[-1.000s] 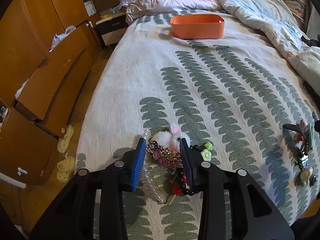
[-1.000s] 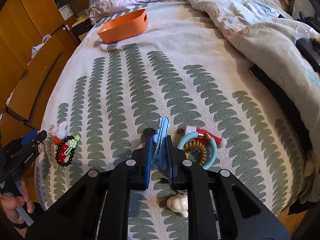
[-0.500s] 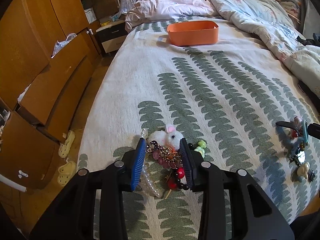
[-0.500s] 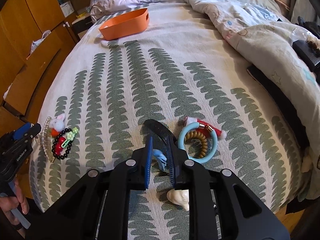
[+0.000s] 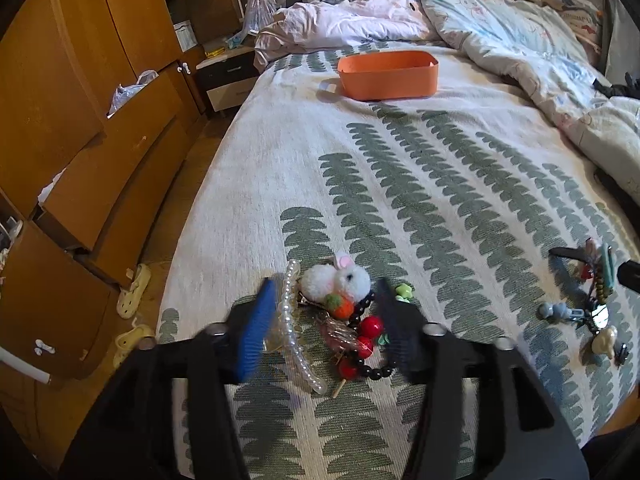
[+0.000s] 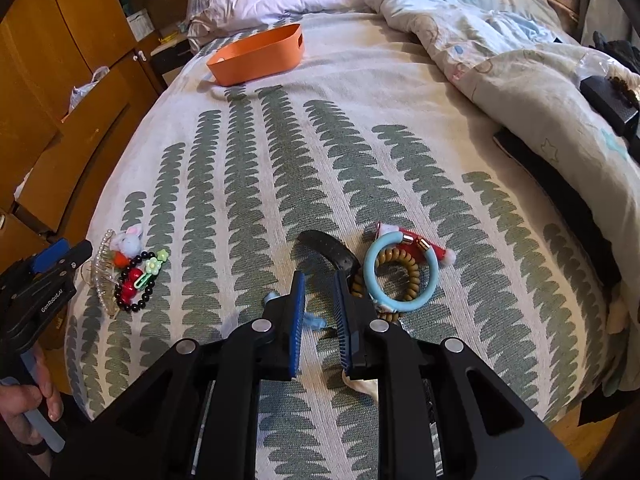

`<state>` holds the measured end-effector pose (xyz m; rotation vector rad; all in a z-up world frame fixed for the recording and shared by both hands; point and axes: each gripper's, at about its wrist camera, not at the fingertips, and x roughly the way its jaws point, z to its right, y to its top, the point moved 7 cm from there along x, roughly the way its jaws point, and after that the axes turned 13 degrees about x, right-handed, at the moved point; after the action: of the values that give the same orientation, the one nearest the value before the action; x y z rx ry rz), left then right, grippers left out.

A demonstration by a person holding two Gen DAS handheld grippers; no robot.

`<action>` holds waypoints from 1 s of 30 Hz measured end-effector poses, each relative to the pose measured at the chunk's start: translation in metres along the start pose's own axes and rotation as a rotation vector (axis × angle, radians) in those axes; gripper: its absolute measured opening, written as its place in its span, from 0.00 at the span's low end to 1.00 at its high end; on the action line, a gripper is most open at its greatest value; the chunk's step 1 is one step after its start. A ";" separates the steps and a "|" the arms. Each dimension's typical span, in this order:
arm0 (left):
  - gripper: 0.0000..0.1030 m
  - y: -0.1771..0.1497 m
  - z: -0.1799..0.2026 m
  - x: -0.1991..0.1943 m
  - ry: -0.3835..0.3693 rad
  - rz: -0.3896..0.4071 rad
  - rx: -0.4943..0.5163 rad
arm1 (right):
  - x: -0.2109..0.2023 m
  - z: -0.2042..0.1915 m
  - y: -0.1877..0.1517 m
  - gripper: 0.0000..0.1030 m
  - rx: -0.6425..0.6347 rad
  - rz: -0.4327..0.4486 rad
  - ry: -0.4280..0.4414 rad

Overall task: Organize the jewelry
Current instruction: 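Move left tool to the pearl claw clip while right approaches blue ring bracelet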

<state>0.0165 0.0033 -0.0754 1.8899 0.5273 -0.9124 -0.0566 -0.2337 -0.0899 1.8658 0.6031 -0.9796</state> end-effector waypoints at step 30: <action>0.84 -0.040 0.019 -0.036 0.030 0.098 -0.007 | -0.028 0.024 -0.064 0.47 0.020 0.089 0.033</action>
<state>-0.0408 0.0056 -0.0758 1.9081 0.4511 -0.8187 -0.1287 -0.2258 -0.1048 1.9130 0.5272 -0.9010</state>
